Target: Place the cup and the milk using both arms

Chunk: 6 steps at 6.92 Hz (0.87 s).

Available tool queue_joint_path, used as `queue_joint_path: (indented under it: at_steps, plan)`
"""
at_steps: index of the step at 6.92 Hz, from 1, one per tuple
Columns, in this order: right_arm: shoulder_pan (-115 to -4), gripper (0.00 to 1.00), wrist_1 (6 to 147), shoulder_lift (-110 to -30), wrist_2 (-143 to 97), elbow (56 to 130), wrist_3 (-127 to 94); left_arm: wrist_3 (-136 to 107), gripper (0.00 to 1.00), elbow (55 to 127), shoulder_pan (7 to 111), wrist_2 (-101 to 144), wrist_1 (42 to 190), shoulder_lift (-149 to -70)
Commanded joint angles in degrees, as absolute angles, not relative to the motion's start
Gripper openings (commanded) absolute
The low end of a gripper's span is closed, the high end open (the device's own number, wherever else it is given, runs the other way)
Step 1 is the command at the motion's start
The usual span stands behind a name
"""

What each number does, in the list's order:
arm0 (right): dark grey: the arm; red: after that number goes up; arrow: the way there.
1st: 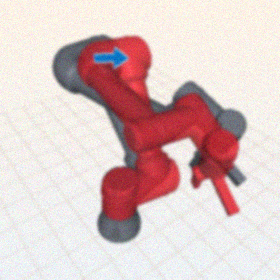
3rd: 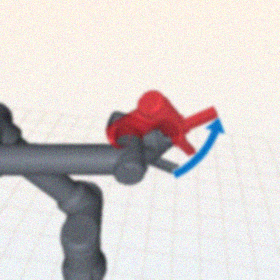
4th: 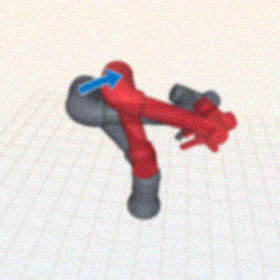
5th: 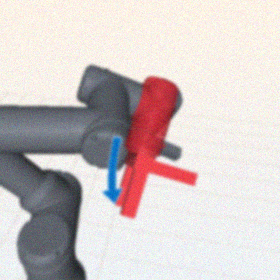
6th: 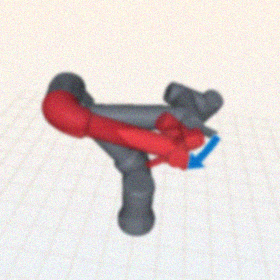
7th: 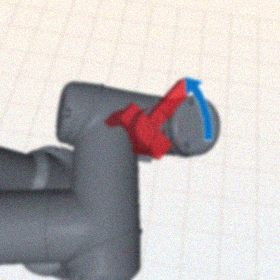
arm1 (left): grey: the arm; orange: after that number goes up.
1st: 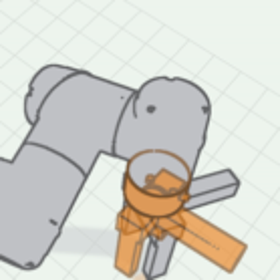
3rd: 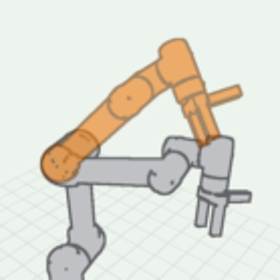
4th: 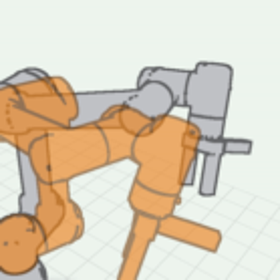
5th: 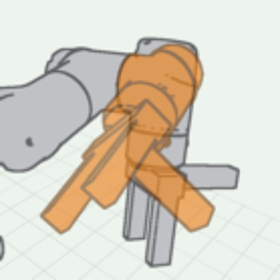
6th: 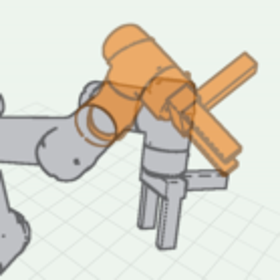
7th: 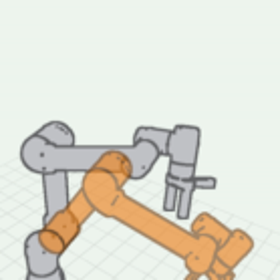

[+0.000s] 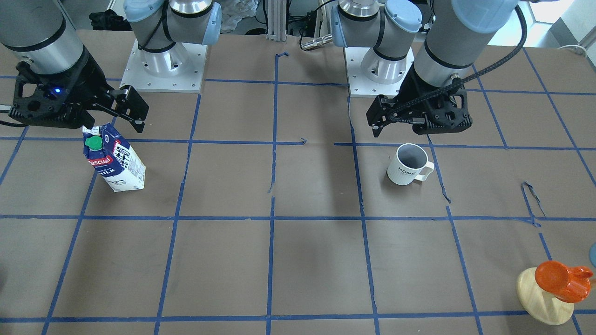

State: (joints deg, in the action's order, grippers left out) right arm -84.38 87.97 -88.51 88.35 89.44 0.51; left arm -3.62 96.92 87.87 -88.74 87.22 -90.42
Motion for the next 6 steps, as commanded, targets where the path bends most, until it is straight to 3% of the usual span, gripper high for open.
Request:
queue_joint_path:
  at_steps: [1,4,6]
  plan:
    - [-84.4,1.00,88.1,-88.5,88.8,89.5,0.4,1.3,1.00,103.8,84.4,-88.9,84.0,-91.8]
    - [-84.4,1.00,88.6,-88.5,88.9,89.4,0.4,7.2,1.00,116.0,78.9,-91.1,71.6,-93.0]
    - [-84.4,1.00,88.7,-88.6,88.6,89.3,-0.3,11.0,0.91,119.0,78.5,-93.7,70.4,-93.3]
